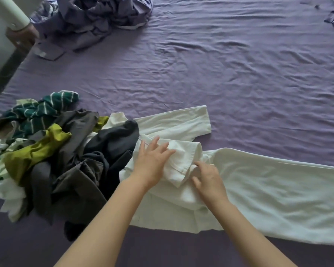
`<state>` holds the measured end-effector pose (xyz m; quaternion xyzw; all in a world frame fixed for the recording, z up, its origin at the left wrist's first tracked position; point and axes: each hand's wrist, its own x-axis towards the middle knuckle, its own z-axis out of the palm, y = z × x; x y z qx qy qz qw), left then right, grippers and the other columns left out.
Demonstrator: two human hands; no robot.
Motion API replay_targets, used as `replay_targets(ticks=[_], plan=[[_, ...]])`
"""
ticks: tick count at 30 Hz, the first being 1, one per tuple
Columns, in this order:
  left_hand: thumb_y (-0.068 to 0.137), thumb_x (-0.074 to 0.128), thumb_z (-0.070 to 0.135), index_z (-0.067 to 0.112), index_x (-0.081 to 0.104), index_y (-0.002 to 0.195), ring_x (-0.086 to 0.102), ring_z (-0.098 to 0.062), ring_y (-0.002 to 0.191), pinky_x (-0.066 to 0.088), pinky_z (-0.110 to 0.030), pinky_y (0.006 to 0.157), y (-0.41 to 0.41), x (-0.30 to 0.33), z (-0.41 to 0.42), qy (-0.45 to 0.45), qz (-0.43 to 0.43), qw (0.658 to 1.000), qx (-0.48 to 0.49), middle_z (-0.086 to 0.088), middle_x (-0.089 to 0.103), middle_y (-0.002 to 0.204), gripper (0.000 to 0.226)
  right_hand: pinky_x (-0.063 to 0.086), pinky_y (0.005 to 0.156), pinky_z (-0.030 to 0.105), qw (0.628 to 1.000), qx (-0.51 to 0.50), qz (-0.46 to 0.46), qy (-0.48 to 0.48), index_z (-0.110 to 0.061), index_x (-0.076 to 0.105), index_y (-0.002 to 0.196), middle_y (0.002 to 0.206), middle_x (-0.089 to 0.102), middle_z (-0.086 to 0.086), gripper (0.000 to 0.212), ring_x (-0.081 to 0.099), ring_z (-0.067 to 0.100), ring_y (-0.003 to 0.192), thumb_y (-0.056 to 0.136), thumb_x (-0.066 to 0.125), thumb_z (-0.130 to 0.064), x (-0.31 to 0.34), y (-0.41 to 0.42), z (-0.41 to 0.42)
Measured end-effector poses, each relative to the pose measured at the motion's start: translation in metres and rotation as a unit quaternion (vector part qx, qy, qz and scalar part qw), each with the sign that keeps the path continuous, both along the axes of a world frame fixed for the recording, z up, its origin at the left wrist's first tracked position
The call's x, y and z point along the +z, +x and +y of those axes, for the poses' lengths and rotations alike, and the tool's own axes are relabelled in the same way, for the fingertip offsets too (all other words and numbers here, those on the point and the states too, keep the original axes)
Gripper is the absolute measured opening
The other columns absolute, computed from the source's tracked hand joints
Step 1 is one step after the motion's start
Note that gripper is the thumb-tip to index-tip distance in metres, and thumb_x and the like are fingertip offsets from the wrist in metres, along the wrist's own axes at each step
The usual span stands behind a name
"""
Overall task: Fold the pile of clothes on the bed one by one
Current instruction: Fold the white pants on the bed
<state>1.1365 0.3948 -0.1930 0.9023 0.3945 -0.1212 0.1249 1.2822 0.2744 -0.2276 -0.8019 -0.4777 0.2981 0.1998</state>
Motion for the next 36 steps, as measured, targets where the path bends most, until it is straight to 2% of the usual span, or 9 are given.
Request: replay_targets(ticks=[2,4,8,11,20,25,29,32,36], plan=[[0.096,0.041,0.007,0.038,0.029,0.143,0.000,-0.022,0.147,-0.002,-0.049,0.116,-0.002,0.001,0.012,-0.020,0.059,0.997,-0.048,0.007,0.022,0.155,0.057,0.037,0.081,0.032,0.999,-0.031,0.030,0.020,-0.009,0.064,0.102,0.096,0.061,0.006,0.015,0.051,0.030,0.100,0.089,0.058,-0.013,0.002,0.006,-0.002],[0.098,0.043,0.020,0.041,0.038,0.137,0.018,-0.020,0.142,0.008,-0.044,0.115,-0.001,0.006,0.020,-0.051,0.057,0.994,-0.075,0.007,0.039,0.144,0.044,0.038,0.074,0.032,0.989,-0.055,0.122,0.062,-0.010,0.066,0.088,0.082,0.060,0.001,0.008,0.055,0.030,0.089,0.090,0.061,-0.016,0.008,0.017,-0.007],[0.094,0.055,0.033,0.033,0.064,0.116,0.050,-0.016,0.107,0.028,-0.035,0.100,0.011,0.024,0.020,-0.115,-0.097,0.988,-0.018,0.005,0.061,0.110,0.024,0.052,0.083,0.028,0.889,-0.179,0.410,0.101,-0.017,0.066,0.100,0.104,0.065,0.002,0.023,0.061,0.016,0.098,0.082,0.065,-0.031,0.036,0.045,-0.025],[0.093,0.058,0.025,0.019,0.072,0.101,0.056,-0.022,0.095,0.040,-0.034,0.089,0.036,0.040,0.012,-0.127,-0.183,0.975,0.016,-0.003,0.062,0.096,0.017,0.056,0.081,0.032,0.832,-0.198,0.498,0.145,-0.011,0.064,0.111,0.109,0.068,0.006,0.038,0.065,0.018,0.101,0.080,0.062,-0.033,0.059,0.072,-0.038],[0.095,0.055,0.013,0.014,0.064,0.089,0.047,-0.007,0.065,0.039,-0.021,0.064,0.168,0.114,-0.001,-0.253,-0.385,0.882,0.098,0.006,0.054,0.073,0.011,0.051,0.076,0.015,0.855,-0.293,0.319,0.285,-0.023,0.070,0.083,0.087,0.070,-0.007,0.016,0.063,0.006,0.083,0.079,0.064,-0.037,0.118,0.182,-0.098],[0.096,0.052,0.018,0.009,0.061,0.093,0.042,-0.013,0.066,0.035,-0.027,0.061,0.263,0.130,-0.028,-0.267,-0.374,0.883,0.095,0.002,0.050,0.074,0.013,0.055,0.083,0.025,0.828,-0.375,0.293,0.296,-0.021,0.070,0.079,0.126,0.059,-0.007,0.019,0.062,0.009,0.102,0.071,0.069,-0.038,0.130,0.248,-0.150],[0.094,0.056,0.024,0.016,0.061,0.092,0.045,-0.009,0.065,0.038,-0.020,0.058,0.329,0.129,-0.066,-0.284,-0.352,0.890,0.061,0.007,0.051,0.074,0.010,0.056,0.063,0.020,0.809,-0.410,0.292,0.303,-0.018,0.068,0.079,0.090,0.069,-0.011,0.020,0.067,0.008,0.078,0.074,0.068,-0.037,0.134,0.284,-0.196],[0.088,0.066,0.026,0.021,0.061,0.085,0.050,-0.006,0.063,0.042,-0.020,0.059,0.373,0.125,-0.096,-0.306,-0.323,0.895,0.024,0.009,0.055,0.071,0.008,0.050,0.061,0.016,0.806,-0.456,0.237,0.295,-0.014,0.063,0.075,0.058,0.054,-0.012,0.026,0.056,0.005,0.060,0.073,0.069,-0.039,0.126,0.310,-0.232],[0.082,0.073,0.021,0.017,0.063,0.094,0.059,-0.014,0.071,0.051,-0.031,0.069,0.426,0.117,-0.139,-0.354,-0.270,0.894,-0.042,0.001,0.062,0.081,0.016,0.046,0.059,0.022,0.795,-0.494,0.206,0.286,-0.012,0.061,0.081,0.068,0.059,0.001,0.022,0.054,0.006,0.057,0.077,0.071,-0.031,0.113,0.344,-0.280]])
